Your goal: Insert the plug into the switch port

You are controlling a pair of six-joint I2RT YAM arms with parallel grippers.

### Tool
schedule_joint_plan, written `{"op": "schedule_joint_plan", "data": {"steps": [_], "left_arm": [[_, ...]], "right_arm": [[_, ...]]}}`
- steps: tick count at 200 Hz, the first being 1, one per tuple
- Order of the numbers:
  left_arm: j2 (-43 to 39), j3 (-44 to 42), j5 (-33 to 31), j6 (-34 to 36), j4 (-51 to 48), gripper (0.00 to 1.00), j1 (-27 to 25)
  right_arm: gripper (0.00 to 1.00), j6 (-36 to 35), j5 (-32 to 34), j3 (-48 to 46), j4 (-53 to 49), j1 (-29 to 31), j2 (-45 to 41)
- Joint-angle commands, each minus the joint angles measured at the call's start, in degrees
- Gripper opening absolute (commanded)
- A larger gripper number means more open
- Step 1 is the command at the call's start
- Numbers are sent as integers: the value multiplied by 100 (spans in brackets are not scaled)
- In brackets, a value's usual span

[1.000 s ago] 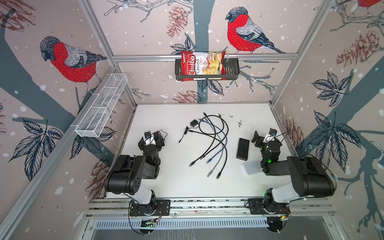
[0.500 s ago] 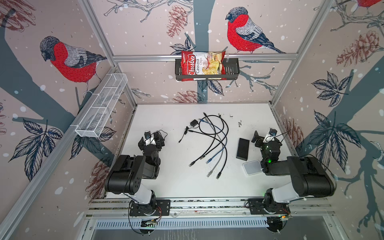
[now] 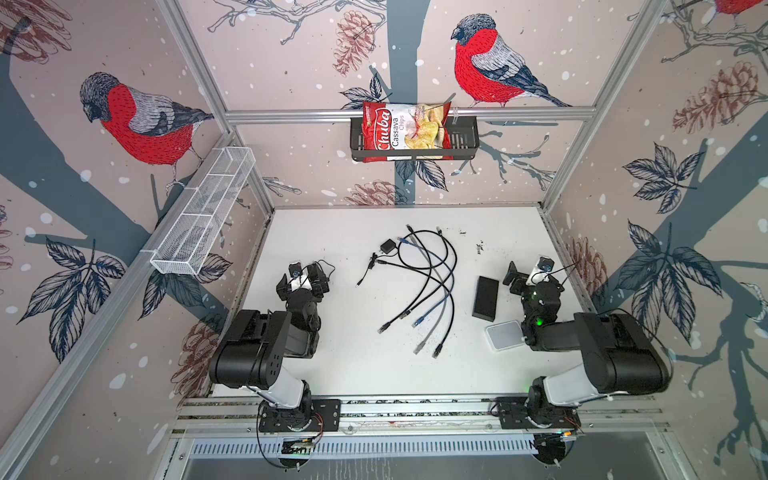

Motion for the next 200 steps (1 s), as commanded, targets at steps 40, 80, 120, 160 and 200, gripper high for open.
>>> {"op": "schedule_joint_plan", "data": {"steps": [40, 80, 120, 160, 200], "left_arm": [[-4, 1, -83, -37, 271, 99, -1], [-110, -95, -91, 45, 370, 98, -59], [-340, 75, -281, 284, -68, 98, -286], [-836, 561, -753, 326, -1367, 99, -508], [-1468, 1362, -554, -311, -3567, 99, -560]], "right_arm": [[99, 10, 35, -5, 31, 1, -24], [99, 10, 140, 65, -137, 42, -85], [99, -14, 483, 327, -849, 164, -416], [99, 267, 744, 928, -2400, 217, -665], [100, 753, 1153, 1587, -3362, 379, -458]]}}
